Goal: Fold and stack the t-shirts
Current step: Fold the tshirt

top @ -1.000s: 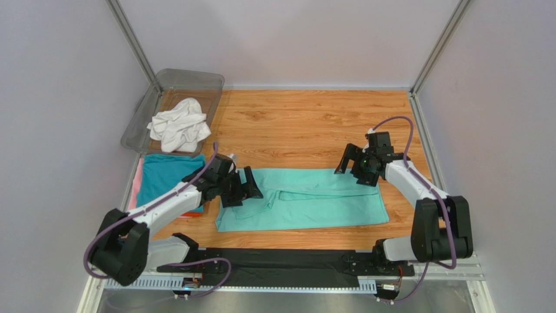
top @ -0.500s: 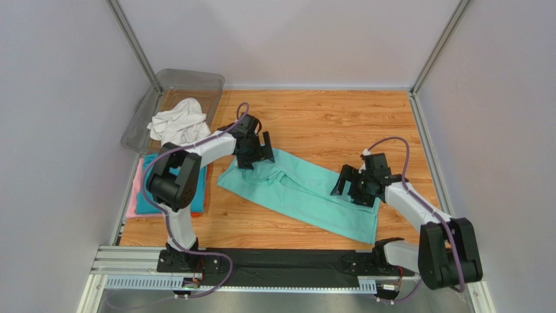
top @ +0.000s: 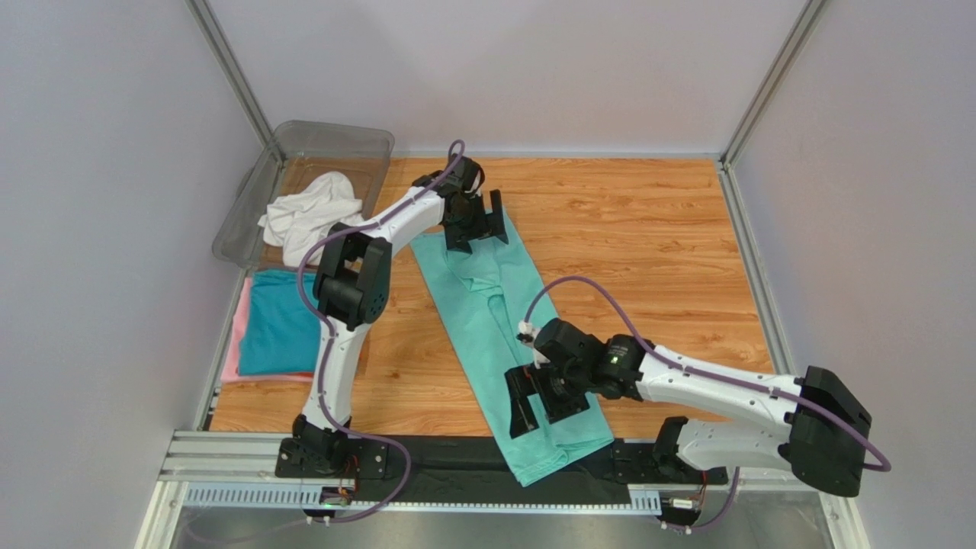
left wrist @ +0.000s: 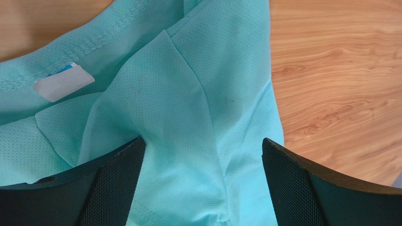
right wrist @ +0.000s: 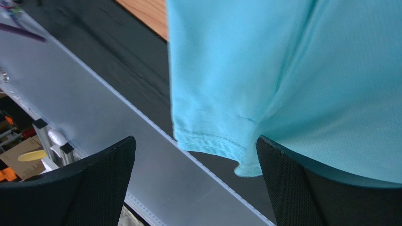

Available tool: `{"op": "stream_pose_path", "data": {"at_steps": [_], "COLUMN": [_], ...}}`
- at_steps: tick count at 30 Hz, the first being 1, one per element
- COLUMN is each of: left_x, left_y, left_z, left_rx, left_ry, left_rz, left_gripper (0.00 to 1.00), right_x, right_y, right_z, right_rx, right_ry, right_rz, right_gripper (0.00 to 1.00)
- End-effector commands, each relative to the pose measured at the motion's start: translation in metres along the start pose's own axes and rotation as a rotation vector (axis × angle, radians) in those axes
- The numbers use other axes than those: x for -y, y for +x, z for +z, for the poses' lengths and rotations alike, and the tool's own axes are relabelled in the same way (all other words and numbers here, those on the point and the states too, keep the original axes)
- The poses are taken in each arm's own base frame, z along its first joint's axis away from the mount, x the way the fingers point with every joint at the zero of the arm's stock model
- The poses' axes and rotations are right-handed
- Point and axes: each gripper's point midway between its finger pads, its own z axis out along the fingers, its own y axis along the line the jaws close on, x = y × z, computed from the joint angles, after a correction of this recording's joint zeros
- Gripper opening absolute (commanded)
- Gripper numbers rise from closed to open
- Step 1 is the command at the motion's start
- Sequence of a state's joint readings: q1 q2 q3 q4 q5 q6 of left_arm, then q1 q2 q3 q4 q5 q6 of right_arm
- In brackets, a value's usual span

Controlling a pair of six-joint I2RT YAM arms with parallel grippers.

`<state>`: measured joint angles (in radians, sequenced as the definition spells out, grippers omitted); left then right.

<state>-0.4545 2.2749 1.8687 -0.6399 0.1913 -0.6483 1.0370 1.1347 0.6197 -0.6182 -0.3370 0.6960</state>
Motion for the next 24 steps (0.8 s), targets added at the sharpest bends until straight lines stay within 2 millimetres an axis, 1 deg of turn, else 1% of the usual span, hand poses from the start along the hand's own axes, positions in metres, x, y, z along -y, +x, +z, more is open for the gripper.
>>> {"op": "stream_pose_path", "data": {"at_steps": [1,3,4,5,7,8,9,10,11,12,13,14,15,16,17,18,19,20,21,22,23,24], "left_x": [0.027,0.041,0.046,0.054,0.061,0.068,0.067,0.059,0.051,0.055,0.036,0.032,0.022,0.002,-0.002,-0.008,-0.025,-0.024,-0.029,-0.043,-0.042,-0.046], "left_y": [-0.017,-0.028,-0.034,-0.046,-0.057,-0.063,-0.068,-0.062,-0.057,-0.063,-0.047,-0.045,-0.039,-0.018,-0.009,0.002,0.026,0.038,0.05,0.072,0.084,0.094], "left_z": [-0.016,-0.034,-0.044,-0.067,-0.095,-0.127,-0.144,-0.15,-0.175,-0.199,-0.194,-0.229,-0.236,-0.226,-0.251,-0.254,-0.237,-0.253,-0.251,-0.236,-0.246,-0.242], "left_rx": [0.022,0.062,0.089,0.146,0.211,0.27,0.315,0.321,0.365,0.422,0.402,0.479,0.5,0.472,0.525,0.529,0.49,0.519,0.507,0.463,0.473,0.458], "left_ry": [0.1,0.136,0.146,0.157,0.159,0.173,0.154,0.132,0.112,0.114,0.065,0.052,0.025,-0.012,0.002,0.01,-0.003,0.046,0.061,0.054,0.094,0.103], "left_rz": [0.066,0.093,0.114,0.134,0.174,0.194,0.202,0.211,0.213,0.209,0.193,0.185,0.17,0.155,0.149,0.127,0.118,0.117,0.104,0.082,0.081,0.052], "left_gripper": [1.0,1.0,1.0,1.0,1.0,1.0,1.0,1.0,1.0,1.0,1.0,1.0,1.0,1.0,1.0,1.0,1.0,1.0,1.0,1.0,1.0,1.0], "right_x": [-0.026,-0.021,-0.02,-0.018,-0.017,-0.007,-0.004,0.002,0.008,0.011,0.019,0.016,0.024,0.029,0.023,0.03,0.036,0.037,0.038,0.046,0.049,0.053], "right_y": [-0.042,-0.056,-0.077,-0.083,-0.102,-0.114,-0.123,-0.137,-0.153,-0.153,-0.164,-0.179,-0.188,-0.2,-0.218,-0.229,-0.241,-0.25,-0.271,-0.282,-0.303,-0.312], "right_z": [-0.021,-0.032,-0.044,-0.05,-0.062,-0.068,-0.072,-0.082,-0.09,-0.086,-0.091,-0.1,-0.093,-0.096,-0.103,-0.092,-0.091,-0.087,-0.078,-0.074,-0.061,-0.054], "right_rx": [0.144,0.198,0.269,0.289,0.343,0.37,0.39,0.43,0.461,0.446,0.461,0.49,0.473,0.488,0.522,0.495,0.505,0.495,0.487,0.491,0.484,0.471], "right_ry": [0.032,0.094,0.127,0.142,0.144,0.166,0.175,0.189,0.209,0.22,0.232,0.229,0.251,0.271,0.269,0.303,0.346,0.36,0.383,0.43,0.454,0.476], "right_rz": [-0.1,-0.108,-0.098,-0.085,-0.052,-0.027,-0.018,0.007,0.006,-0.002,0.022,0.012,0.021,0.027,0.011,-0.014,-0.024,-0.043,-0.062,-0.062,-0.074,-0.104], "right_gripper": [1.0,1.0,1.0,1.0,1.0,1.0,1.0,1.0,1.0,1.0,1.0,1.0,1.0,1.0,1.0,1.0,1.0,1.0,1.0,1.0,1.0,1.0]}}
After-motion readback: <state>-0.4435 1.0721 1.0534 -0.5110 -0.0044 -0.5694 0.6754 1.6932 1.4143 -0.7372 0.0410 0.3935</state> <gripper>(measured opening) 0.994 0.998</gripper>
